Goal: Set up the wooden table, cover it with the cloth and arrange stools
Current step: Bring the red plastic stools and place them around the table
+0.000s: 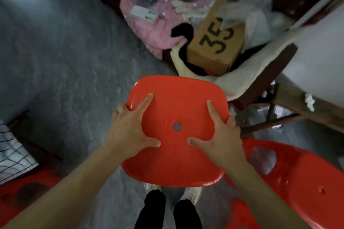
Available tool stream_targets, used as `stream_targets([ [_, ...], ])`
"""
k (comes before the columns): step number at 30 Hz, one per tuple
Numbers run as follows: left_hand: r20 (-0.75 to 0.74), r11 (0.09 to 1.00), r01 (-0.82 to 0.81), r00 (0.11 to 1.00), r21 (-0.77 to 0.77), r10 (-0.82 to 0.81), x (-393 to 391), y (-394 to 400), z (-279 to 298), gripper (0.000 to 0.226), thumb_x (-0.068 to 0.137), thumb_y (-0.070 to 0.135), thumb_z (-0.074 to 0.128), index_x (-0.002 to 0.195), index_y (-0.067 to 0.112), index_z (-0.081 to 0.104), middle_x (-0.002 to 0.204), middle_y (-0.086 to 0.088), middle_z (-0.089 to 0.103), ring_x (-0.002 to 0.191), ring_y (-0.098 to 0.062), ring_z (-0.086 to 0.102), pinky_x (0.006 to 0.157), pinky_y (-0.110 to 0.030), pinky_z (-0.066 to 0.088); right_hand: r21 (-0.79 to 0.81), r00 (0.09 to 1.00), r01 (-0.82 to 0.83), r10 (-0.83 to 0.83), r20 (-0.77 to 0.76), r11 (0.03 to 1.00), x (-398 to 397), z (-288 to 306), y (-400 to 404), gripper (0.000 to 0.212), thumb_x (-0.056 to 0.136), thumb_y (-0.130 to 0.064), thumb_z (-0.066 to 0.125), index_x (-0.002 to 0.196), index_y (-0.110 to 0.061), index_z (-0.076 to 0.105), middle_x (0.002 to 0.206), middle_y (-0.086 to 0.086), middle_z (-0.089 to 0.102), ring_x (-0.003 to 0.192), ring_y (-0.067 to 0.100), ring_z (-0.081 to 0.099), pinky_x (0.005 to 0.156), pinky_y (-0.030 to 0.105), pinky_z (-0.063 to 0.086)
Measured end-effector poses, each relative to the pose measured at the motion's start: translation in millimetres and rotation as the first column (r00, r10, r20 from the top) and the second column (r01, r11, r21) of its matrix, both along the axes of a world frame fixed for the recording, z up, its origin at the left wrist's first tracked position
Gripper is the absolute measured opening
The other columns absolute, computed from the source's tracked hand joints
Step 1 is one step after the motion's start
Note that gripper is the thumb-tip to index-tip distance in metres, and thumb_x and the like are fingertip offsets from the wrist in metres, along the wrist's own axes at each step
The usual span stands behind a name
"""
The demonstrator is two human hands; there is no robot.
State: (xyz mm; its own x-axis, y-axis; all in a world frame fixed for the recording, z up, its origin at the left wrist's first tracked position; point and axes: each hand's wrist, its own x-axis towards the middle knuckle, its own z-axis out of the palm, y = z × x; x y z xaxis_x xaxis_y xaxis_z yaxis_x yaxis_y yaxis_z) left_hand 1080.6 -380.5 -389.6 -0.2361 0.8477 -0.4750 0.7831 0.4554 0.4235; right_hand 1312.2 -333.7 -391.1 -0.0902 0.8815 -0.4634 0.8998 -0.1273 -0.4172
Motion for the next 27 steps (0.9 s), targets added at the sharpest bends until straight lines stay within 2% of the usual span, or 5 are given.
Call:
stream_targets([
  [5,-0.023,0.994,-0.063,0.998,0.084,0.065,-45,-14,82,0.134,0.046,0.055,0.091,0.147,0.06,0.003,0.133,-0.014,0.028,0.122,-0.033,0.038,0.105,-0.044,0.039,0.068,0.993,-0.049,0.055,-0.101,0.996,-47,75,1,0.121,0.058,-0.063,0.083,0.143,-0.067,-0.004,0.147,0.014,0.024,0.132,0.041,0.033,0.107,0.057,0.039],
  [13,-0.067,0.965,-0.174,0.979,0.195,0.19,-108,-36,176,0.136,0.043,0.058,0.091,0.146,0.061,0.002,0.136,-0.018,0.031,0.125,-0.037,0.04,0.102,-0.049,0.042,0.184,0.975,-0.166,0.19,-0.118,0.969,-119,168,11,0.124,0.055,-0.066,0.082,0.142,-0.066,-0.006,0.143,0.016,0.027,0.128,0.042,0.036,0.106,0.057,0.039],
  [20,-0.071,0.921,-0.3,0.943,0.251,0.326,-143,-25,206,0.135,0.044,0.058,0.091,0.147,0.06,0.004,0.136,-0.017,0.032,0.126,-0.036,0.042,0.103,-0.046,0.042,0.26,0.934,-0.306,0.341,-0.102,0.916,-171,198,52,0.124,0.054,-0.069,0.079,0.143,-0.064,-0.007,0.153,0.02,0.019,0.134,0.044,0.031,0.109,0.056,0.035],
  [23,-0.079,0.901,-0.347,0.922,0.261,0.379,-158,-10,210,0.135,0.043,0.06,0.09,0.148,0.059,0.005,0.132,-0.017,0.035,0.124,-0.036,0.044,0.104,-0.045,0.042,0.264,0.91,-0.36,0.399,-0.11,0.895,-193,200,82,0.124,0.049,-0.075,0.075,0.14,-0.068,-0.009,0.148,0.021,0.024,0.131,0.044,0.037,0.105,0.058,0.04],
  [27,-0.106,0.873,-0.413,0.886,0.259,0.451,-178,21,215,0.134,0.043,0.062,0.089,0.148,0.058,0.006,0.135,-0.016,0.036,0.125,-0.035,0.043,0.104,-0.045,0.042,0.271,0.872,-0.437,0.478,-0.108,0.858,-224,202,131,0.122,0.055,-0.068,0.081,0.147,-0.059,0.001,0.142,0.017,0.031,0.128,0.041,0.04,0.105,0.055,0.041],
])
